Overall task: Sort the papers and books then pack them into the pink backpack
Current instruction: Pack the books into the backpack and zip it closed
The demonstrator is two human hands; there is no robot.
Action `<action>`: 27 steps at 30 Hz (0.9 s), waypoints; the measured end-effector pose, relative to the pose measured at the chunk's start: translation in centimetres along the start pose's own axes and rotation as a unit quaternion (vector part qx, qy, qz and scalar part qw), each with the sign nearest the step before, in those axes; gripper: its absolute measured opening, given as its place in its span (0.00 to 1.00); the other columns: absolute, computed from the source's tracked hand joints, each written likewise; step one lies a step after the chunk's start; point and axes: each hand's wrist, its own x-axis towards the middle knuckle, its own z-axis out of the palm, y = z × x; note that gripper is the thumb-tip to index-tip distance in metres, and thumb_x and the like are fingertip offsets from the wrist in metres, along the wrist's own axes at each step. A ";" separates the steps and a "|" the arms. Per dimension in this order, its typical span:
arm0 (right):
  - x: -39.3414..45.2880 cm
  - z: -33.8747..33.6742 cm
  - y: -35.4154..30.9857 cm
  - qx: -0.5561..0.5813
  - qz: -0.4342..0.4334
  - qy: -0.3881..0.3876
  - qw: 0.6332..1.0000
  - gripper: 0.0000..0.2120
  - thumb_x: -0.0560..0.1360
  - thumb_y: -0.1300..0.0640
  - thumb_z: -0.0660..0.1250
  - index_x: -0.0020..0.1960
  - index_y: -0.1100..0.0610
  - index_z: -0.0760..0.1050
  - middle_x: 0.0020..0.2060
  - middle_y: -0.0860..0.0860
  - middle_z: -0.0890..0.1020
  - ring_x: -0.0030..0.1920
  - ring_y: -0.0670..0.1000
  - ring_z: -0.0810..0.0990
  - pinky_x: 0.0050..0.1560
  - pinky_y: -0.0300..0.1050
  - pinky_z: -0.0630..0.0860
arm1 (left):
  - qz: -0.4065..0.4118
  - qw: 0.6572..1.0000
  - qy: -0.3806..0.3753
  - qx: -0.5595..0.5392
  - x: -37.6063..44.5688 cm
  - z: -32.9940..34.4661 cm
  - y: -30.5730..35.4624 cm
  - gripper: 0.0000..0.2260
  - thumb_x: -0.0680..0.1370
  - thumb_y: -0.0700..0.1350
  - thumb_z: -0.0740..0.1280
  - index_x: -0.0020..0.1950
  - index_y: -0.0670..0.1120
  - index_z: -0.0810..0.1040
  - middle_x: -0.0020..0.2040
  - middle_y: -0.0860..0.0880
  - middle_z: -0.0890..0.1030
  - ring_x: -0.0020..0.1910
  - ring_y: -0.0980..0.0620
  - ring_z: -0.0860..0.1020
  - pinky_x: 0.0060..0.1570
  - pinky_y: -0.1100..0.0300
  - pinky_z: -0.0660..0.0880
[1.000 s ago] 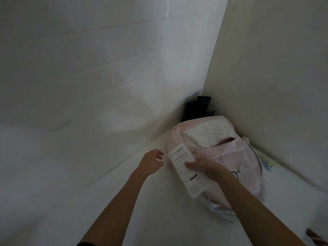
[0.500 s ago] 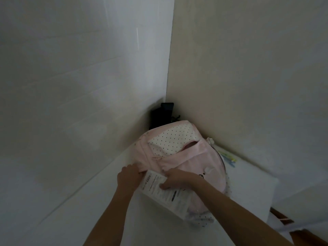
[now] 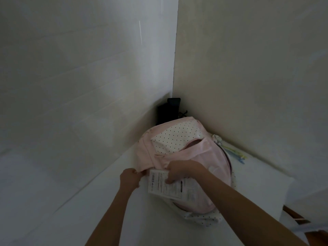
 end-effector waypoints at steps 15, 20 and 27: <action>0.1 -0.7 0.3 -0.090 0.033 -0.092 0.991 0.20 0.76 0.47 0.66 0.60 0.60 0.75 0.54 0.55 0.80 0.39 0.50 0.77 0.40 0.42 0.72 | 0.392 0.837 0.084 0.372 -3.1 0.3 0.2 0.18 0.55 0.37 0.79 0.40 0.43 0.79 0.36 0.47 0.78 0.33 0.46 0.78 0.30 0.61 0.72; 0.4 -0.7 0.4 -0.079 0.033 -0.069 0.994 0.21 0.76 0.47 0.66 0.61 0.61 0.75 0.56 0.55 0.80 0.46 0.53 0.78 0.47 0.44 0.73 | 0.348 0.869 -0.027 0.350 -3.1 2.5 -1.4 0.22 0.73 0.41 0.65 0.67 0.48 0.70 0.65 0.50 0.74 0.63 0.51 0.72 0.58 0.60 0.67; 0.3 -1.8 1.3 -0.045 0.038 -0.065 0.996 0.17 0.76 0.47 0.66 0.56 0.58 0.78 0.51 0.53 0.83 0.40 0.49 0.80 0.42 0.41 0.76 | 0.197 0.954 -0.057 0.218 -2.6 3.0 -0.1 0.08 0.77 0.43 0.63 0.53 0.41 0.70 0.51 0.42 0.76 0.50 0.44 0.76 0.48 0.55 0.73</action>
